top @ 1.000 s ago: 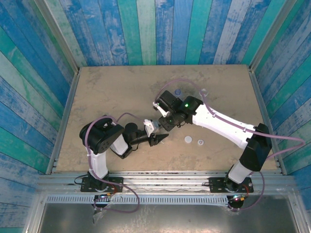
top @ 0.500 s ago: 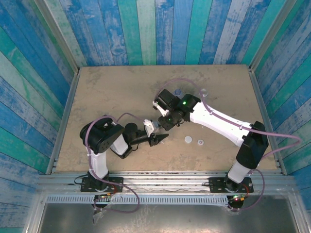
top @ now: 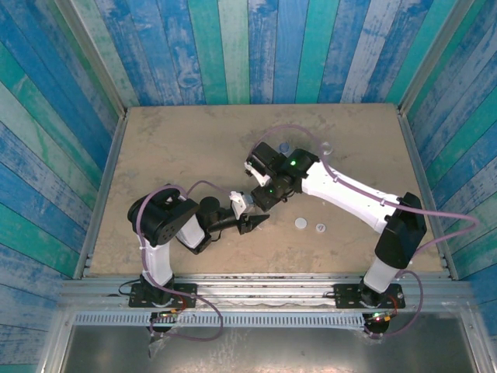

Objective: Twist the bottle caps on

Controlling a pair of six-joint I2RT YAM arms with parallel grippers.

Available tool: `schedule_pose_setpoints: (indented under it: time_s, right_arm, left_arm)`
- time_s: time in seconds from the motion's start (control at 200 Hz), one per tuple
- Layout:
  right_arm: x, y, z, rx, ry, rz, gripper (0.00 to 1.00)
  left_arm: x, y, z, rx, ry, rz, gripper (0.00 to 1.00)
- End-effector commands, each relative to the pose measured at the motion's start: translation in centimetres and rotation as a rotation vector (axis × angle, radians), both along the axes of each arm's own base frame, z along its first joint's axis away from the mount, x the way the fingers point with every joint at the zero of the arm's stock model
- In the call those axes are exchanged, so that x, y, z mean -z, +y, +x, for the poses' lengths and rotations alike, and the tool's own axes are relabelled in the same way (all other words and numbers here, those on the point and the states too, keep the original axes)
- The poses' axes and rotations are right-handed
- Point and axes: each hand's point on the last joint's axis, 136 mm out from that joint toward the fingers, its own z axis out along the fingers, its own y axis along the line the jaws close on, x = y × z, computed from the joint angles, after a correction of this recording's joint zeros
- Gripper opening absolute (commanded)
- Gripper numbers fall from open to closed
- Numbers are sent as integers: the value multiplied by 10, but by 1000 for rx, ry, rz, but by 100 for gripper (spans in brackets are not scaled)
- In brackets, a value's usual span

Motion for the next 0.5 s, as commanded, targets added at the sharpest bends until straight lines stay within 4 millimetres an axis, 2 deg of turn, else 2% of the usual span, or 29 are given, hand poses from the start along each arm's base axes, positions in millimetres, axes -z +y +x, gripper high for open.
schedule_pose_setpoints:
  time_s: [0.0,0.175,0.23,0.326,0.401,0.496]
  right_arm:
    - [-23,-1,1,2,-38,45,71]
    - [-39,-4,6,35,-77,100,70]
    - [-38,-7,9,59,-73,104,66]
    - [-31,-12,13,80,-57,94,51]
    - [-26,-12,13,76,-47,87,43]
    - [-19,-11,11,66,-24,78,41]
  left_arm:
    - [25,4,-6,6,78,48,55]
    - [26,4,-6,6,80,50,55]
    - [26,3,-6,8,78,48,55]
    - [25,4,-6,8,77,49,55]
    - [26,4,-6,6,78,49,55]
    - [26,4,-6,7,78,49,55]
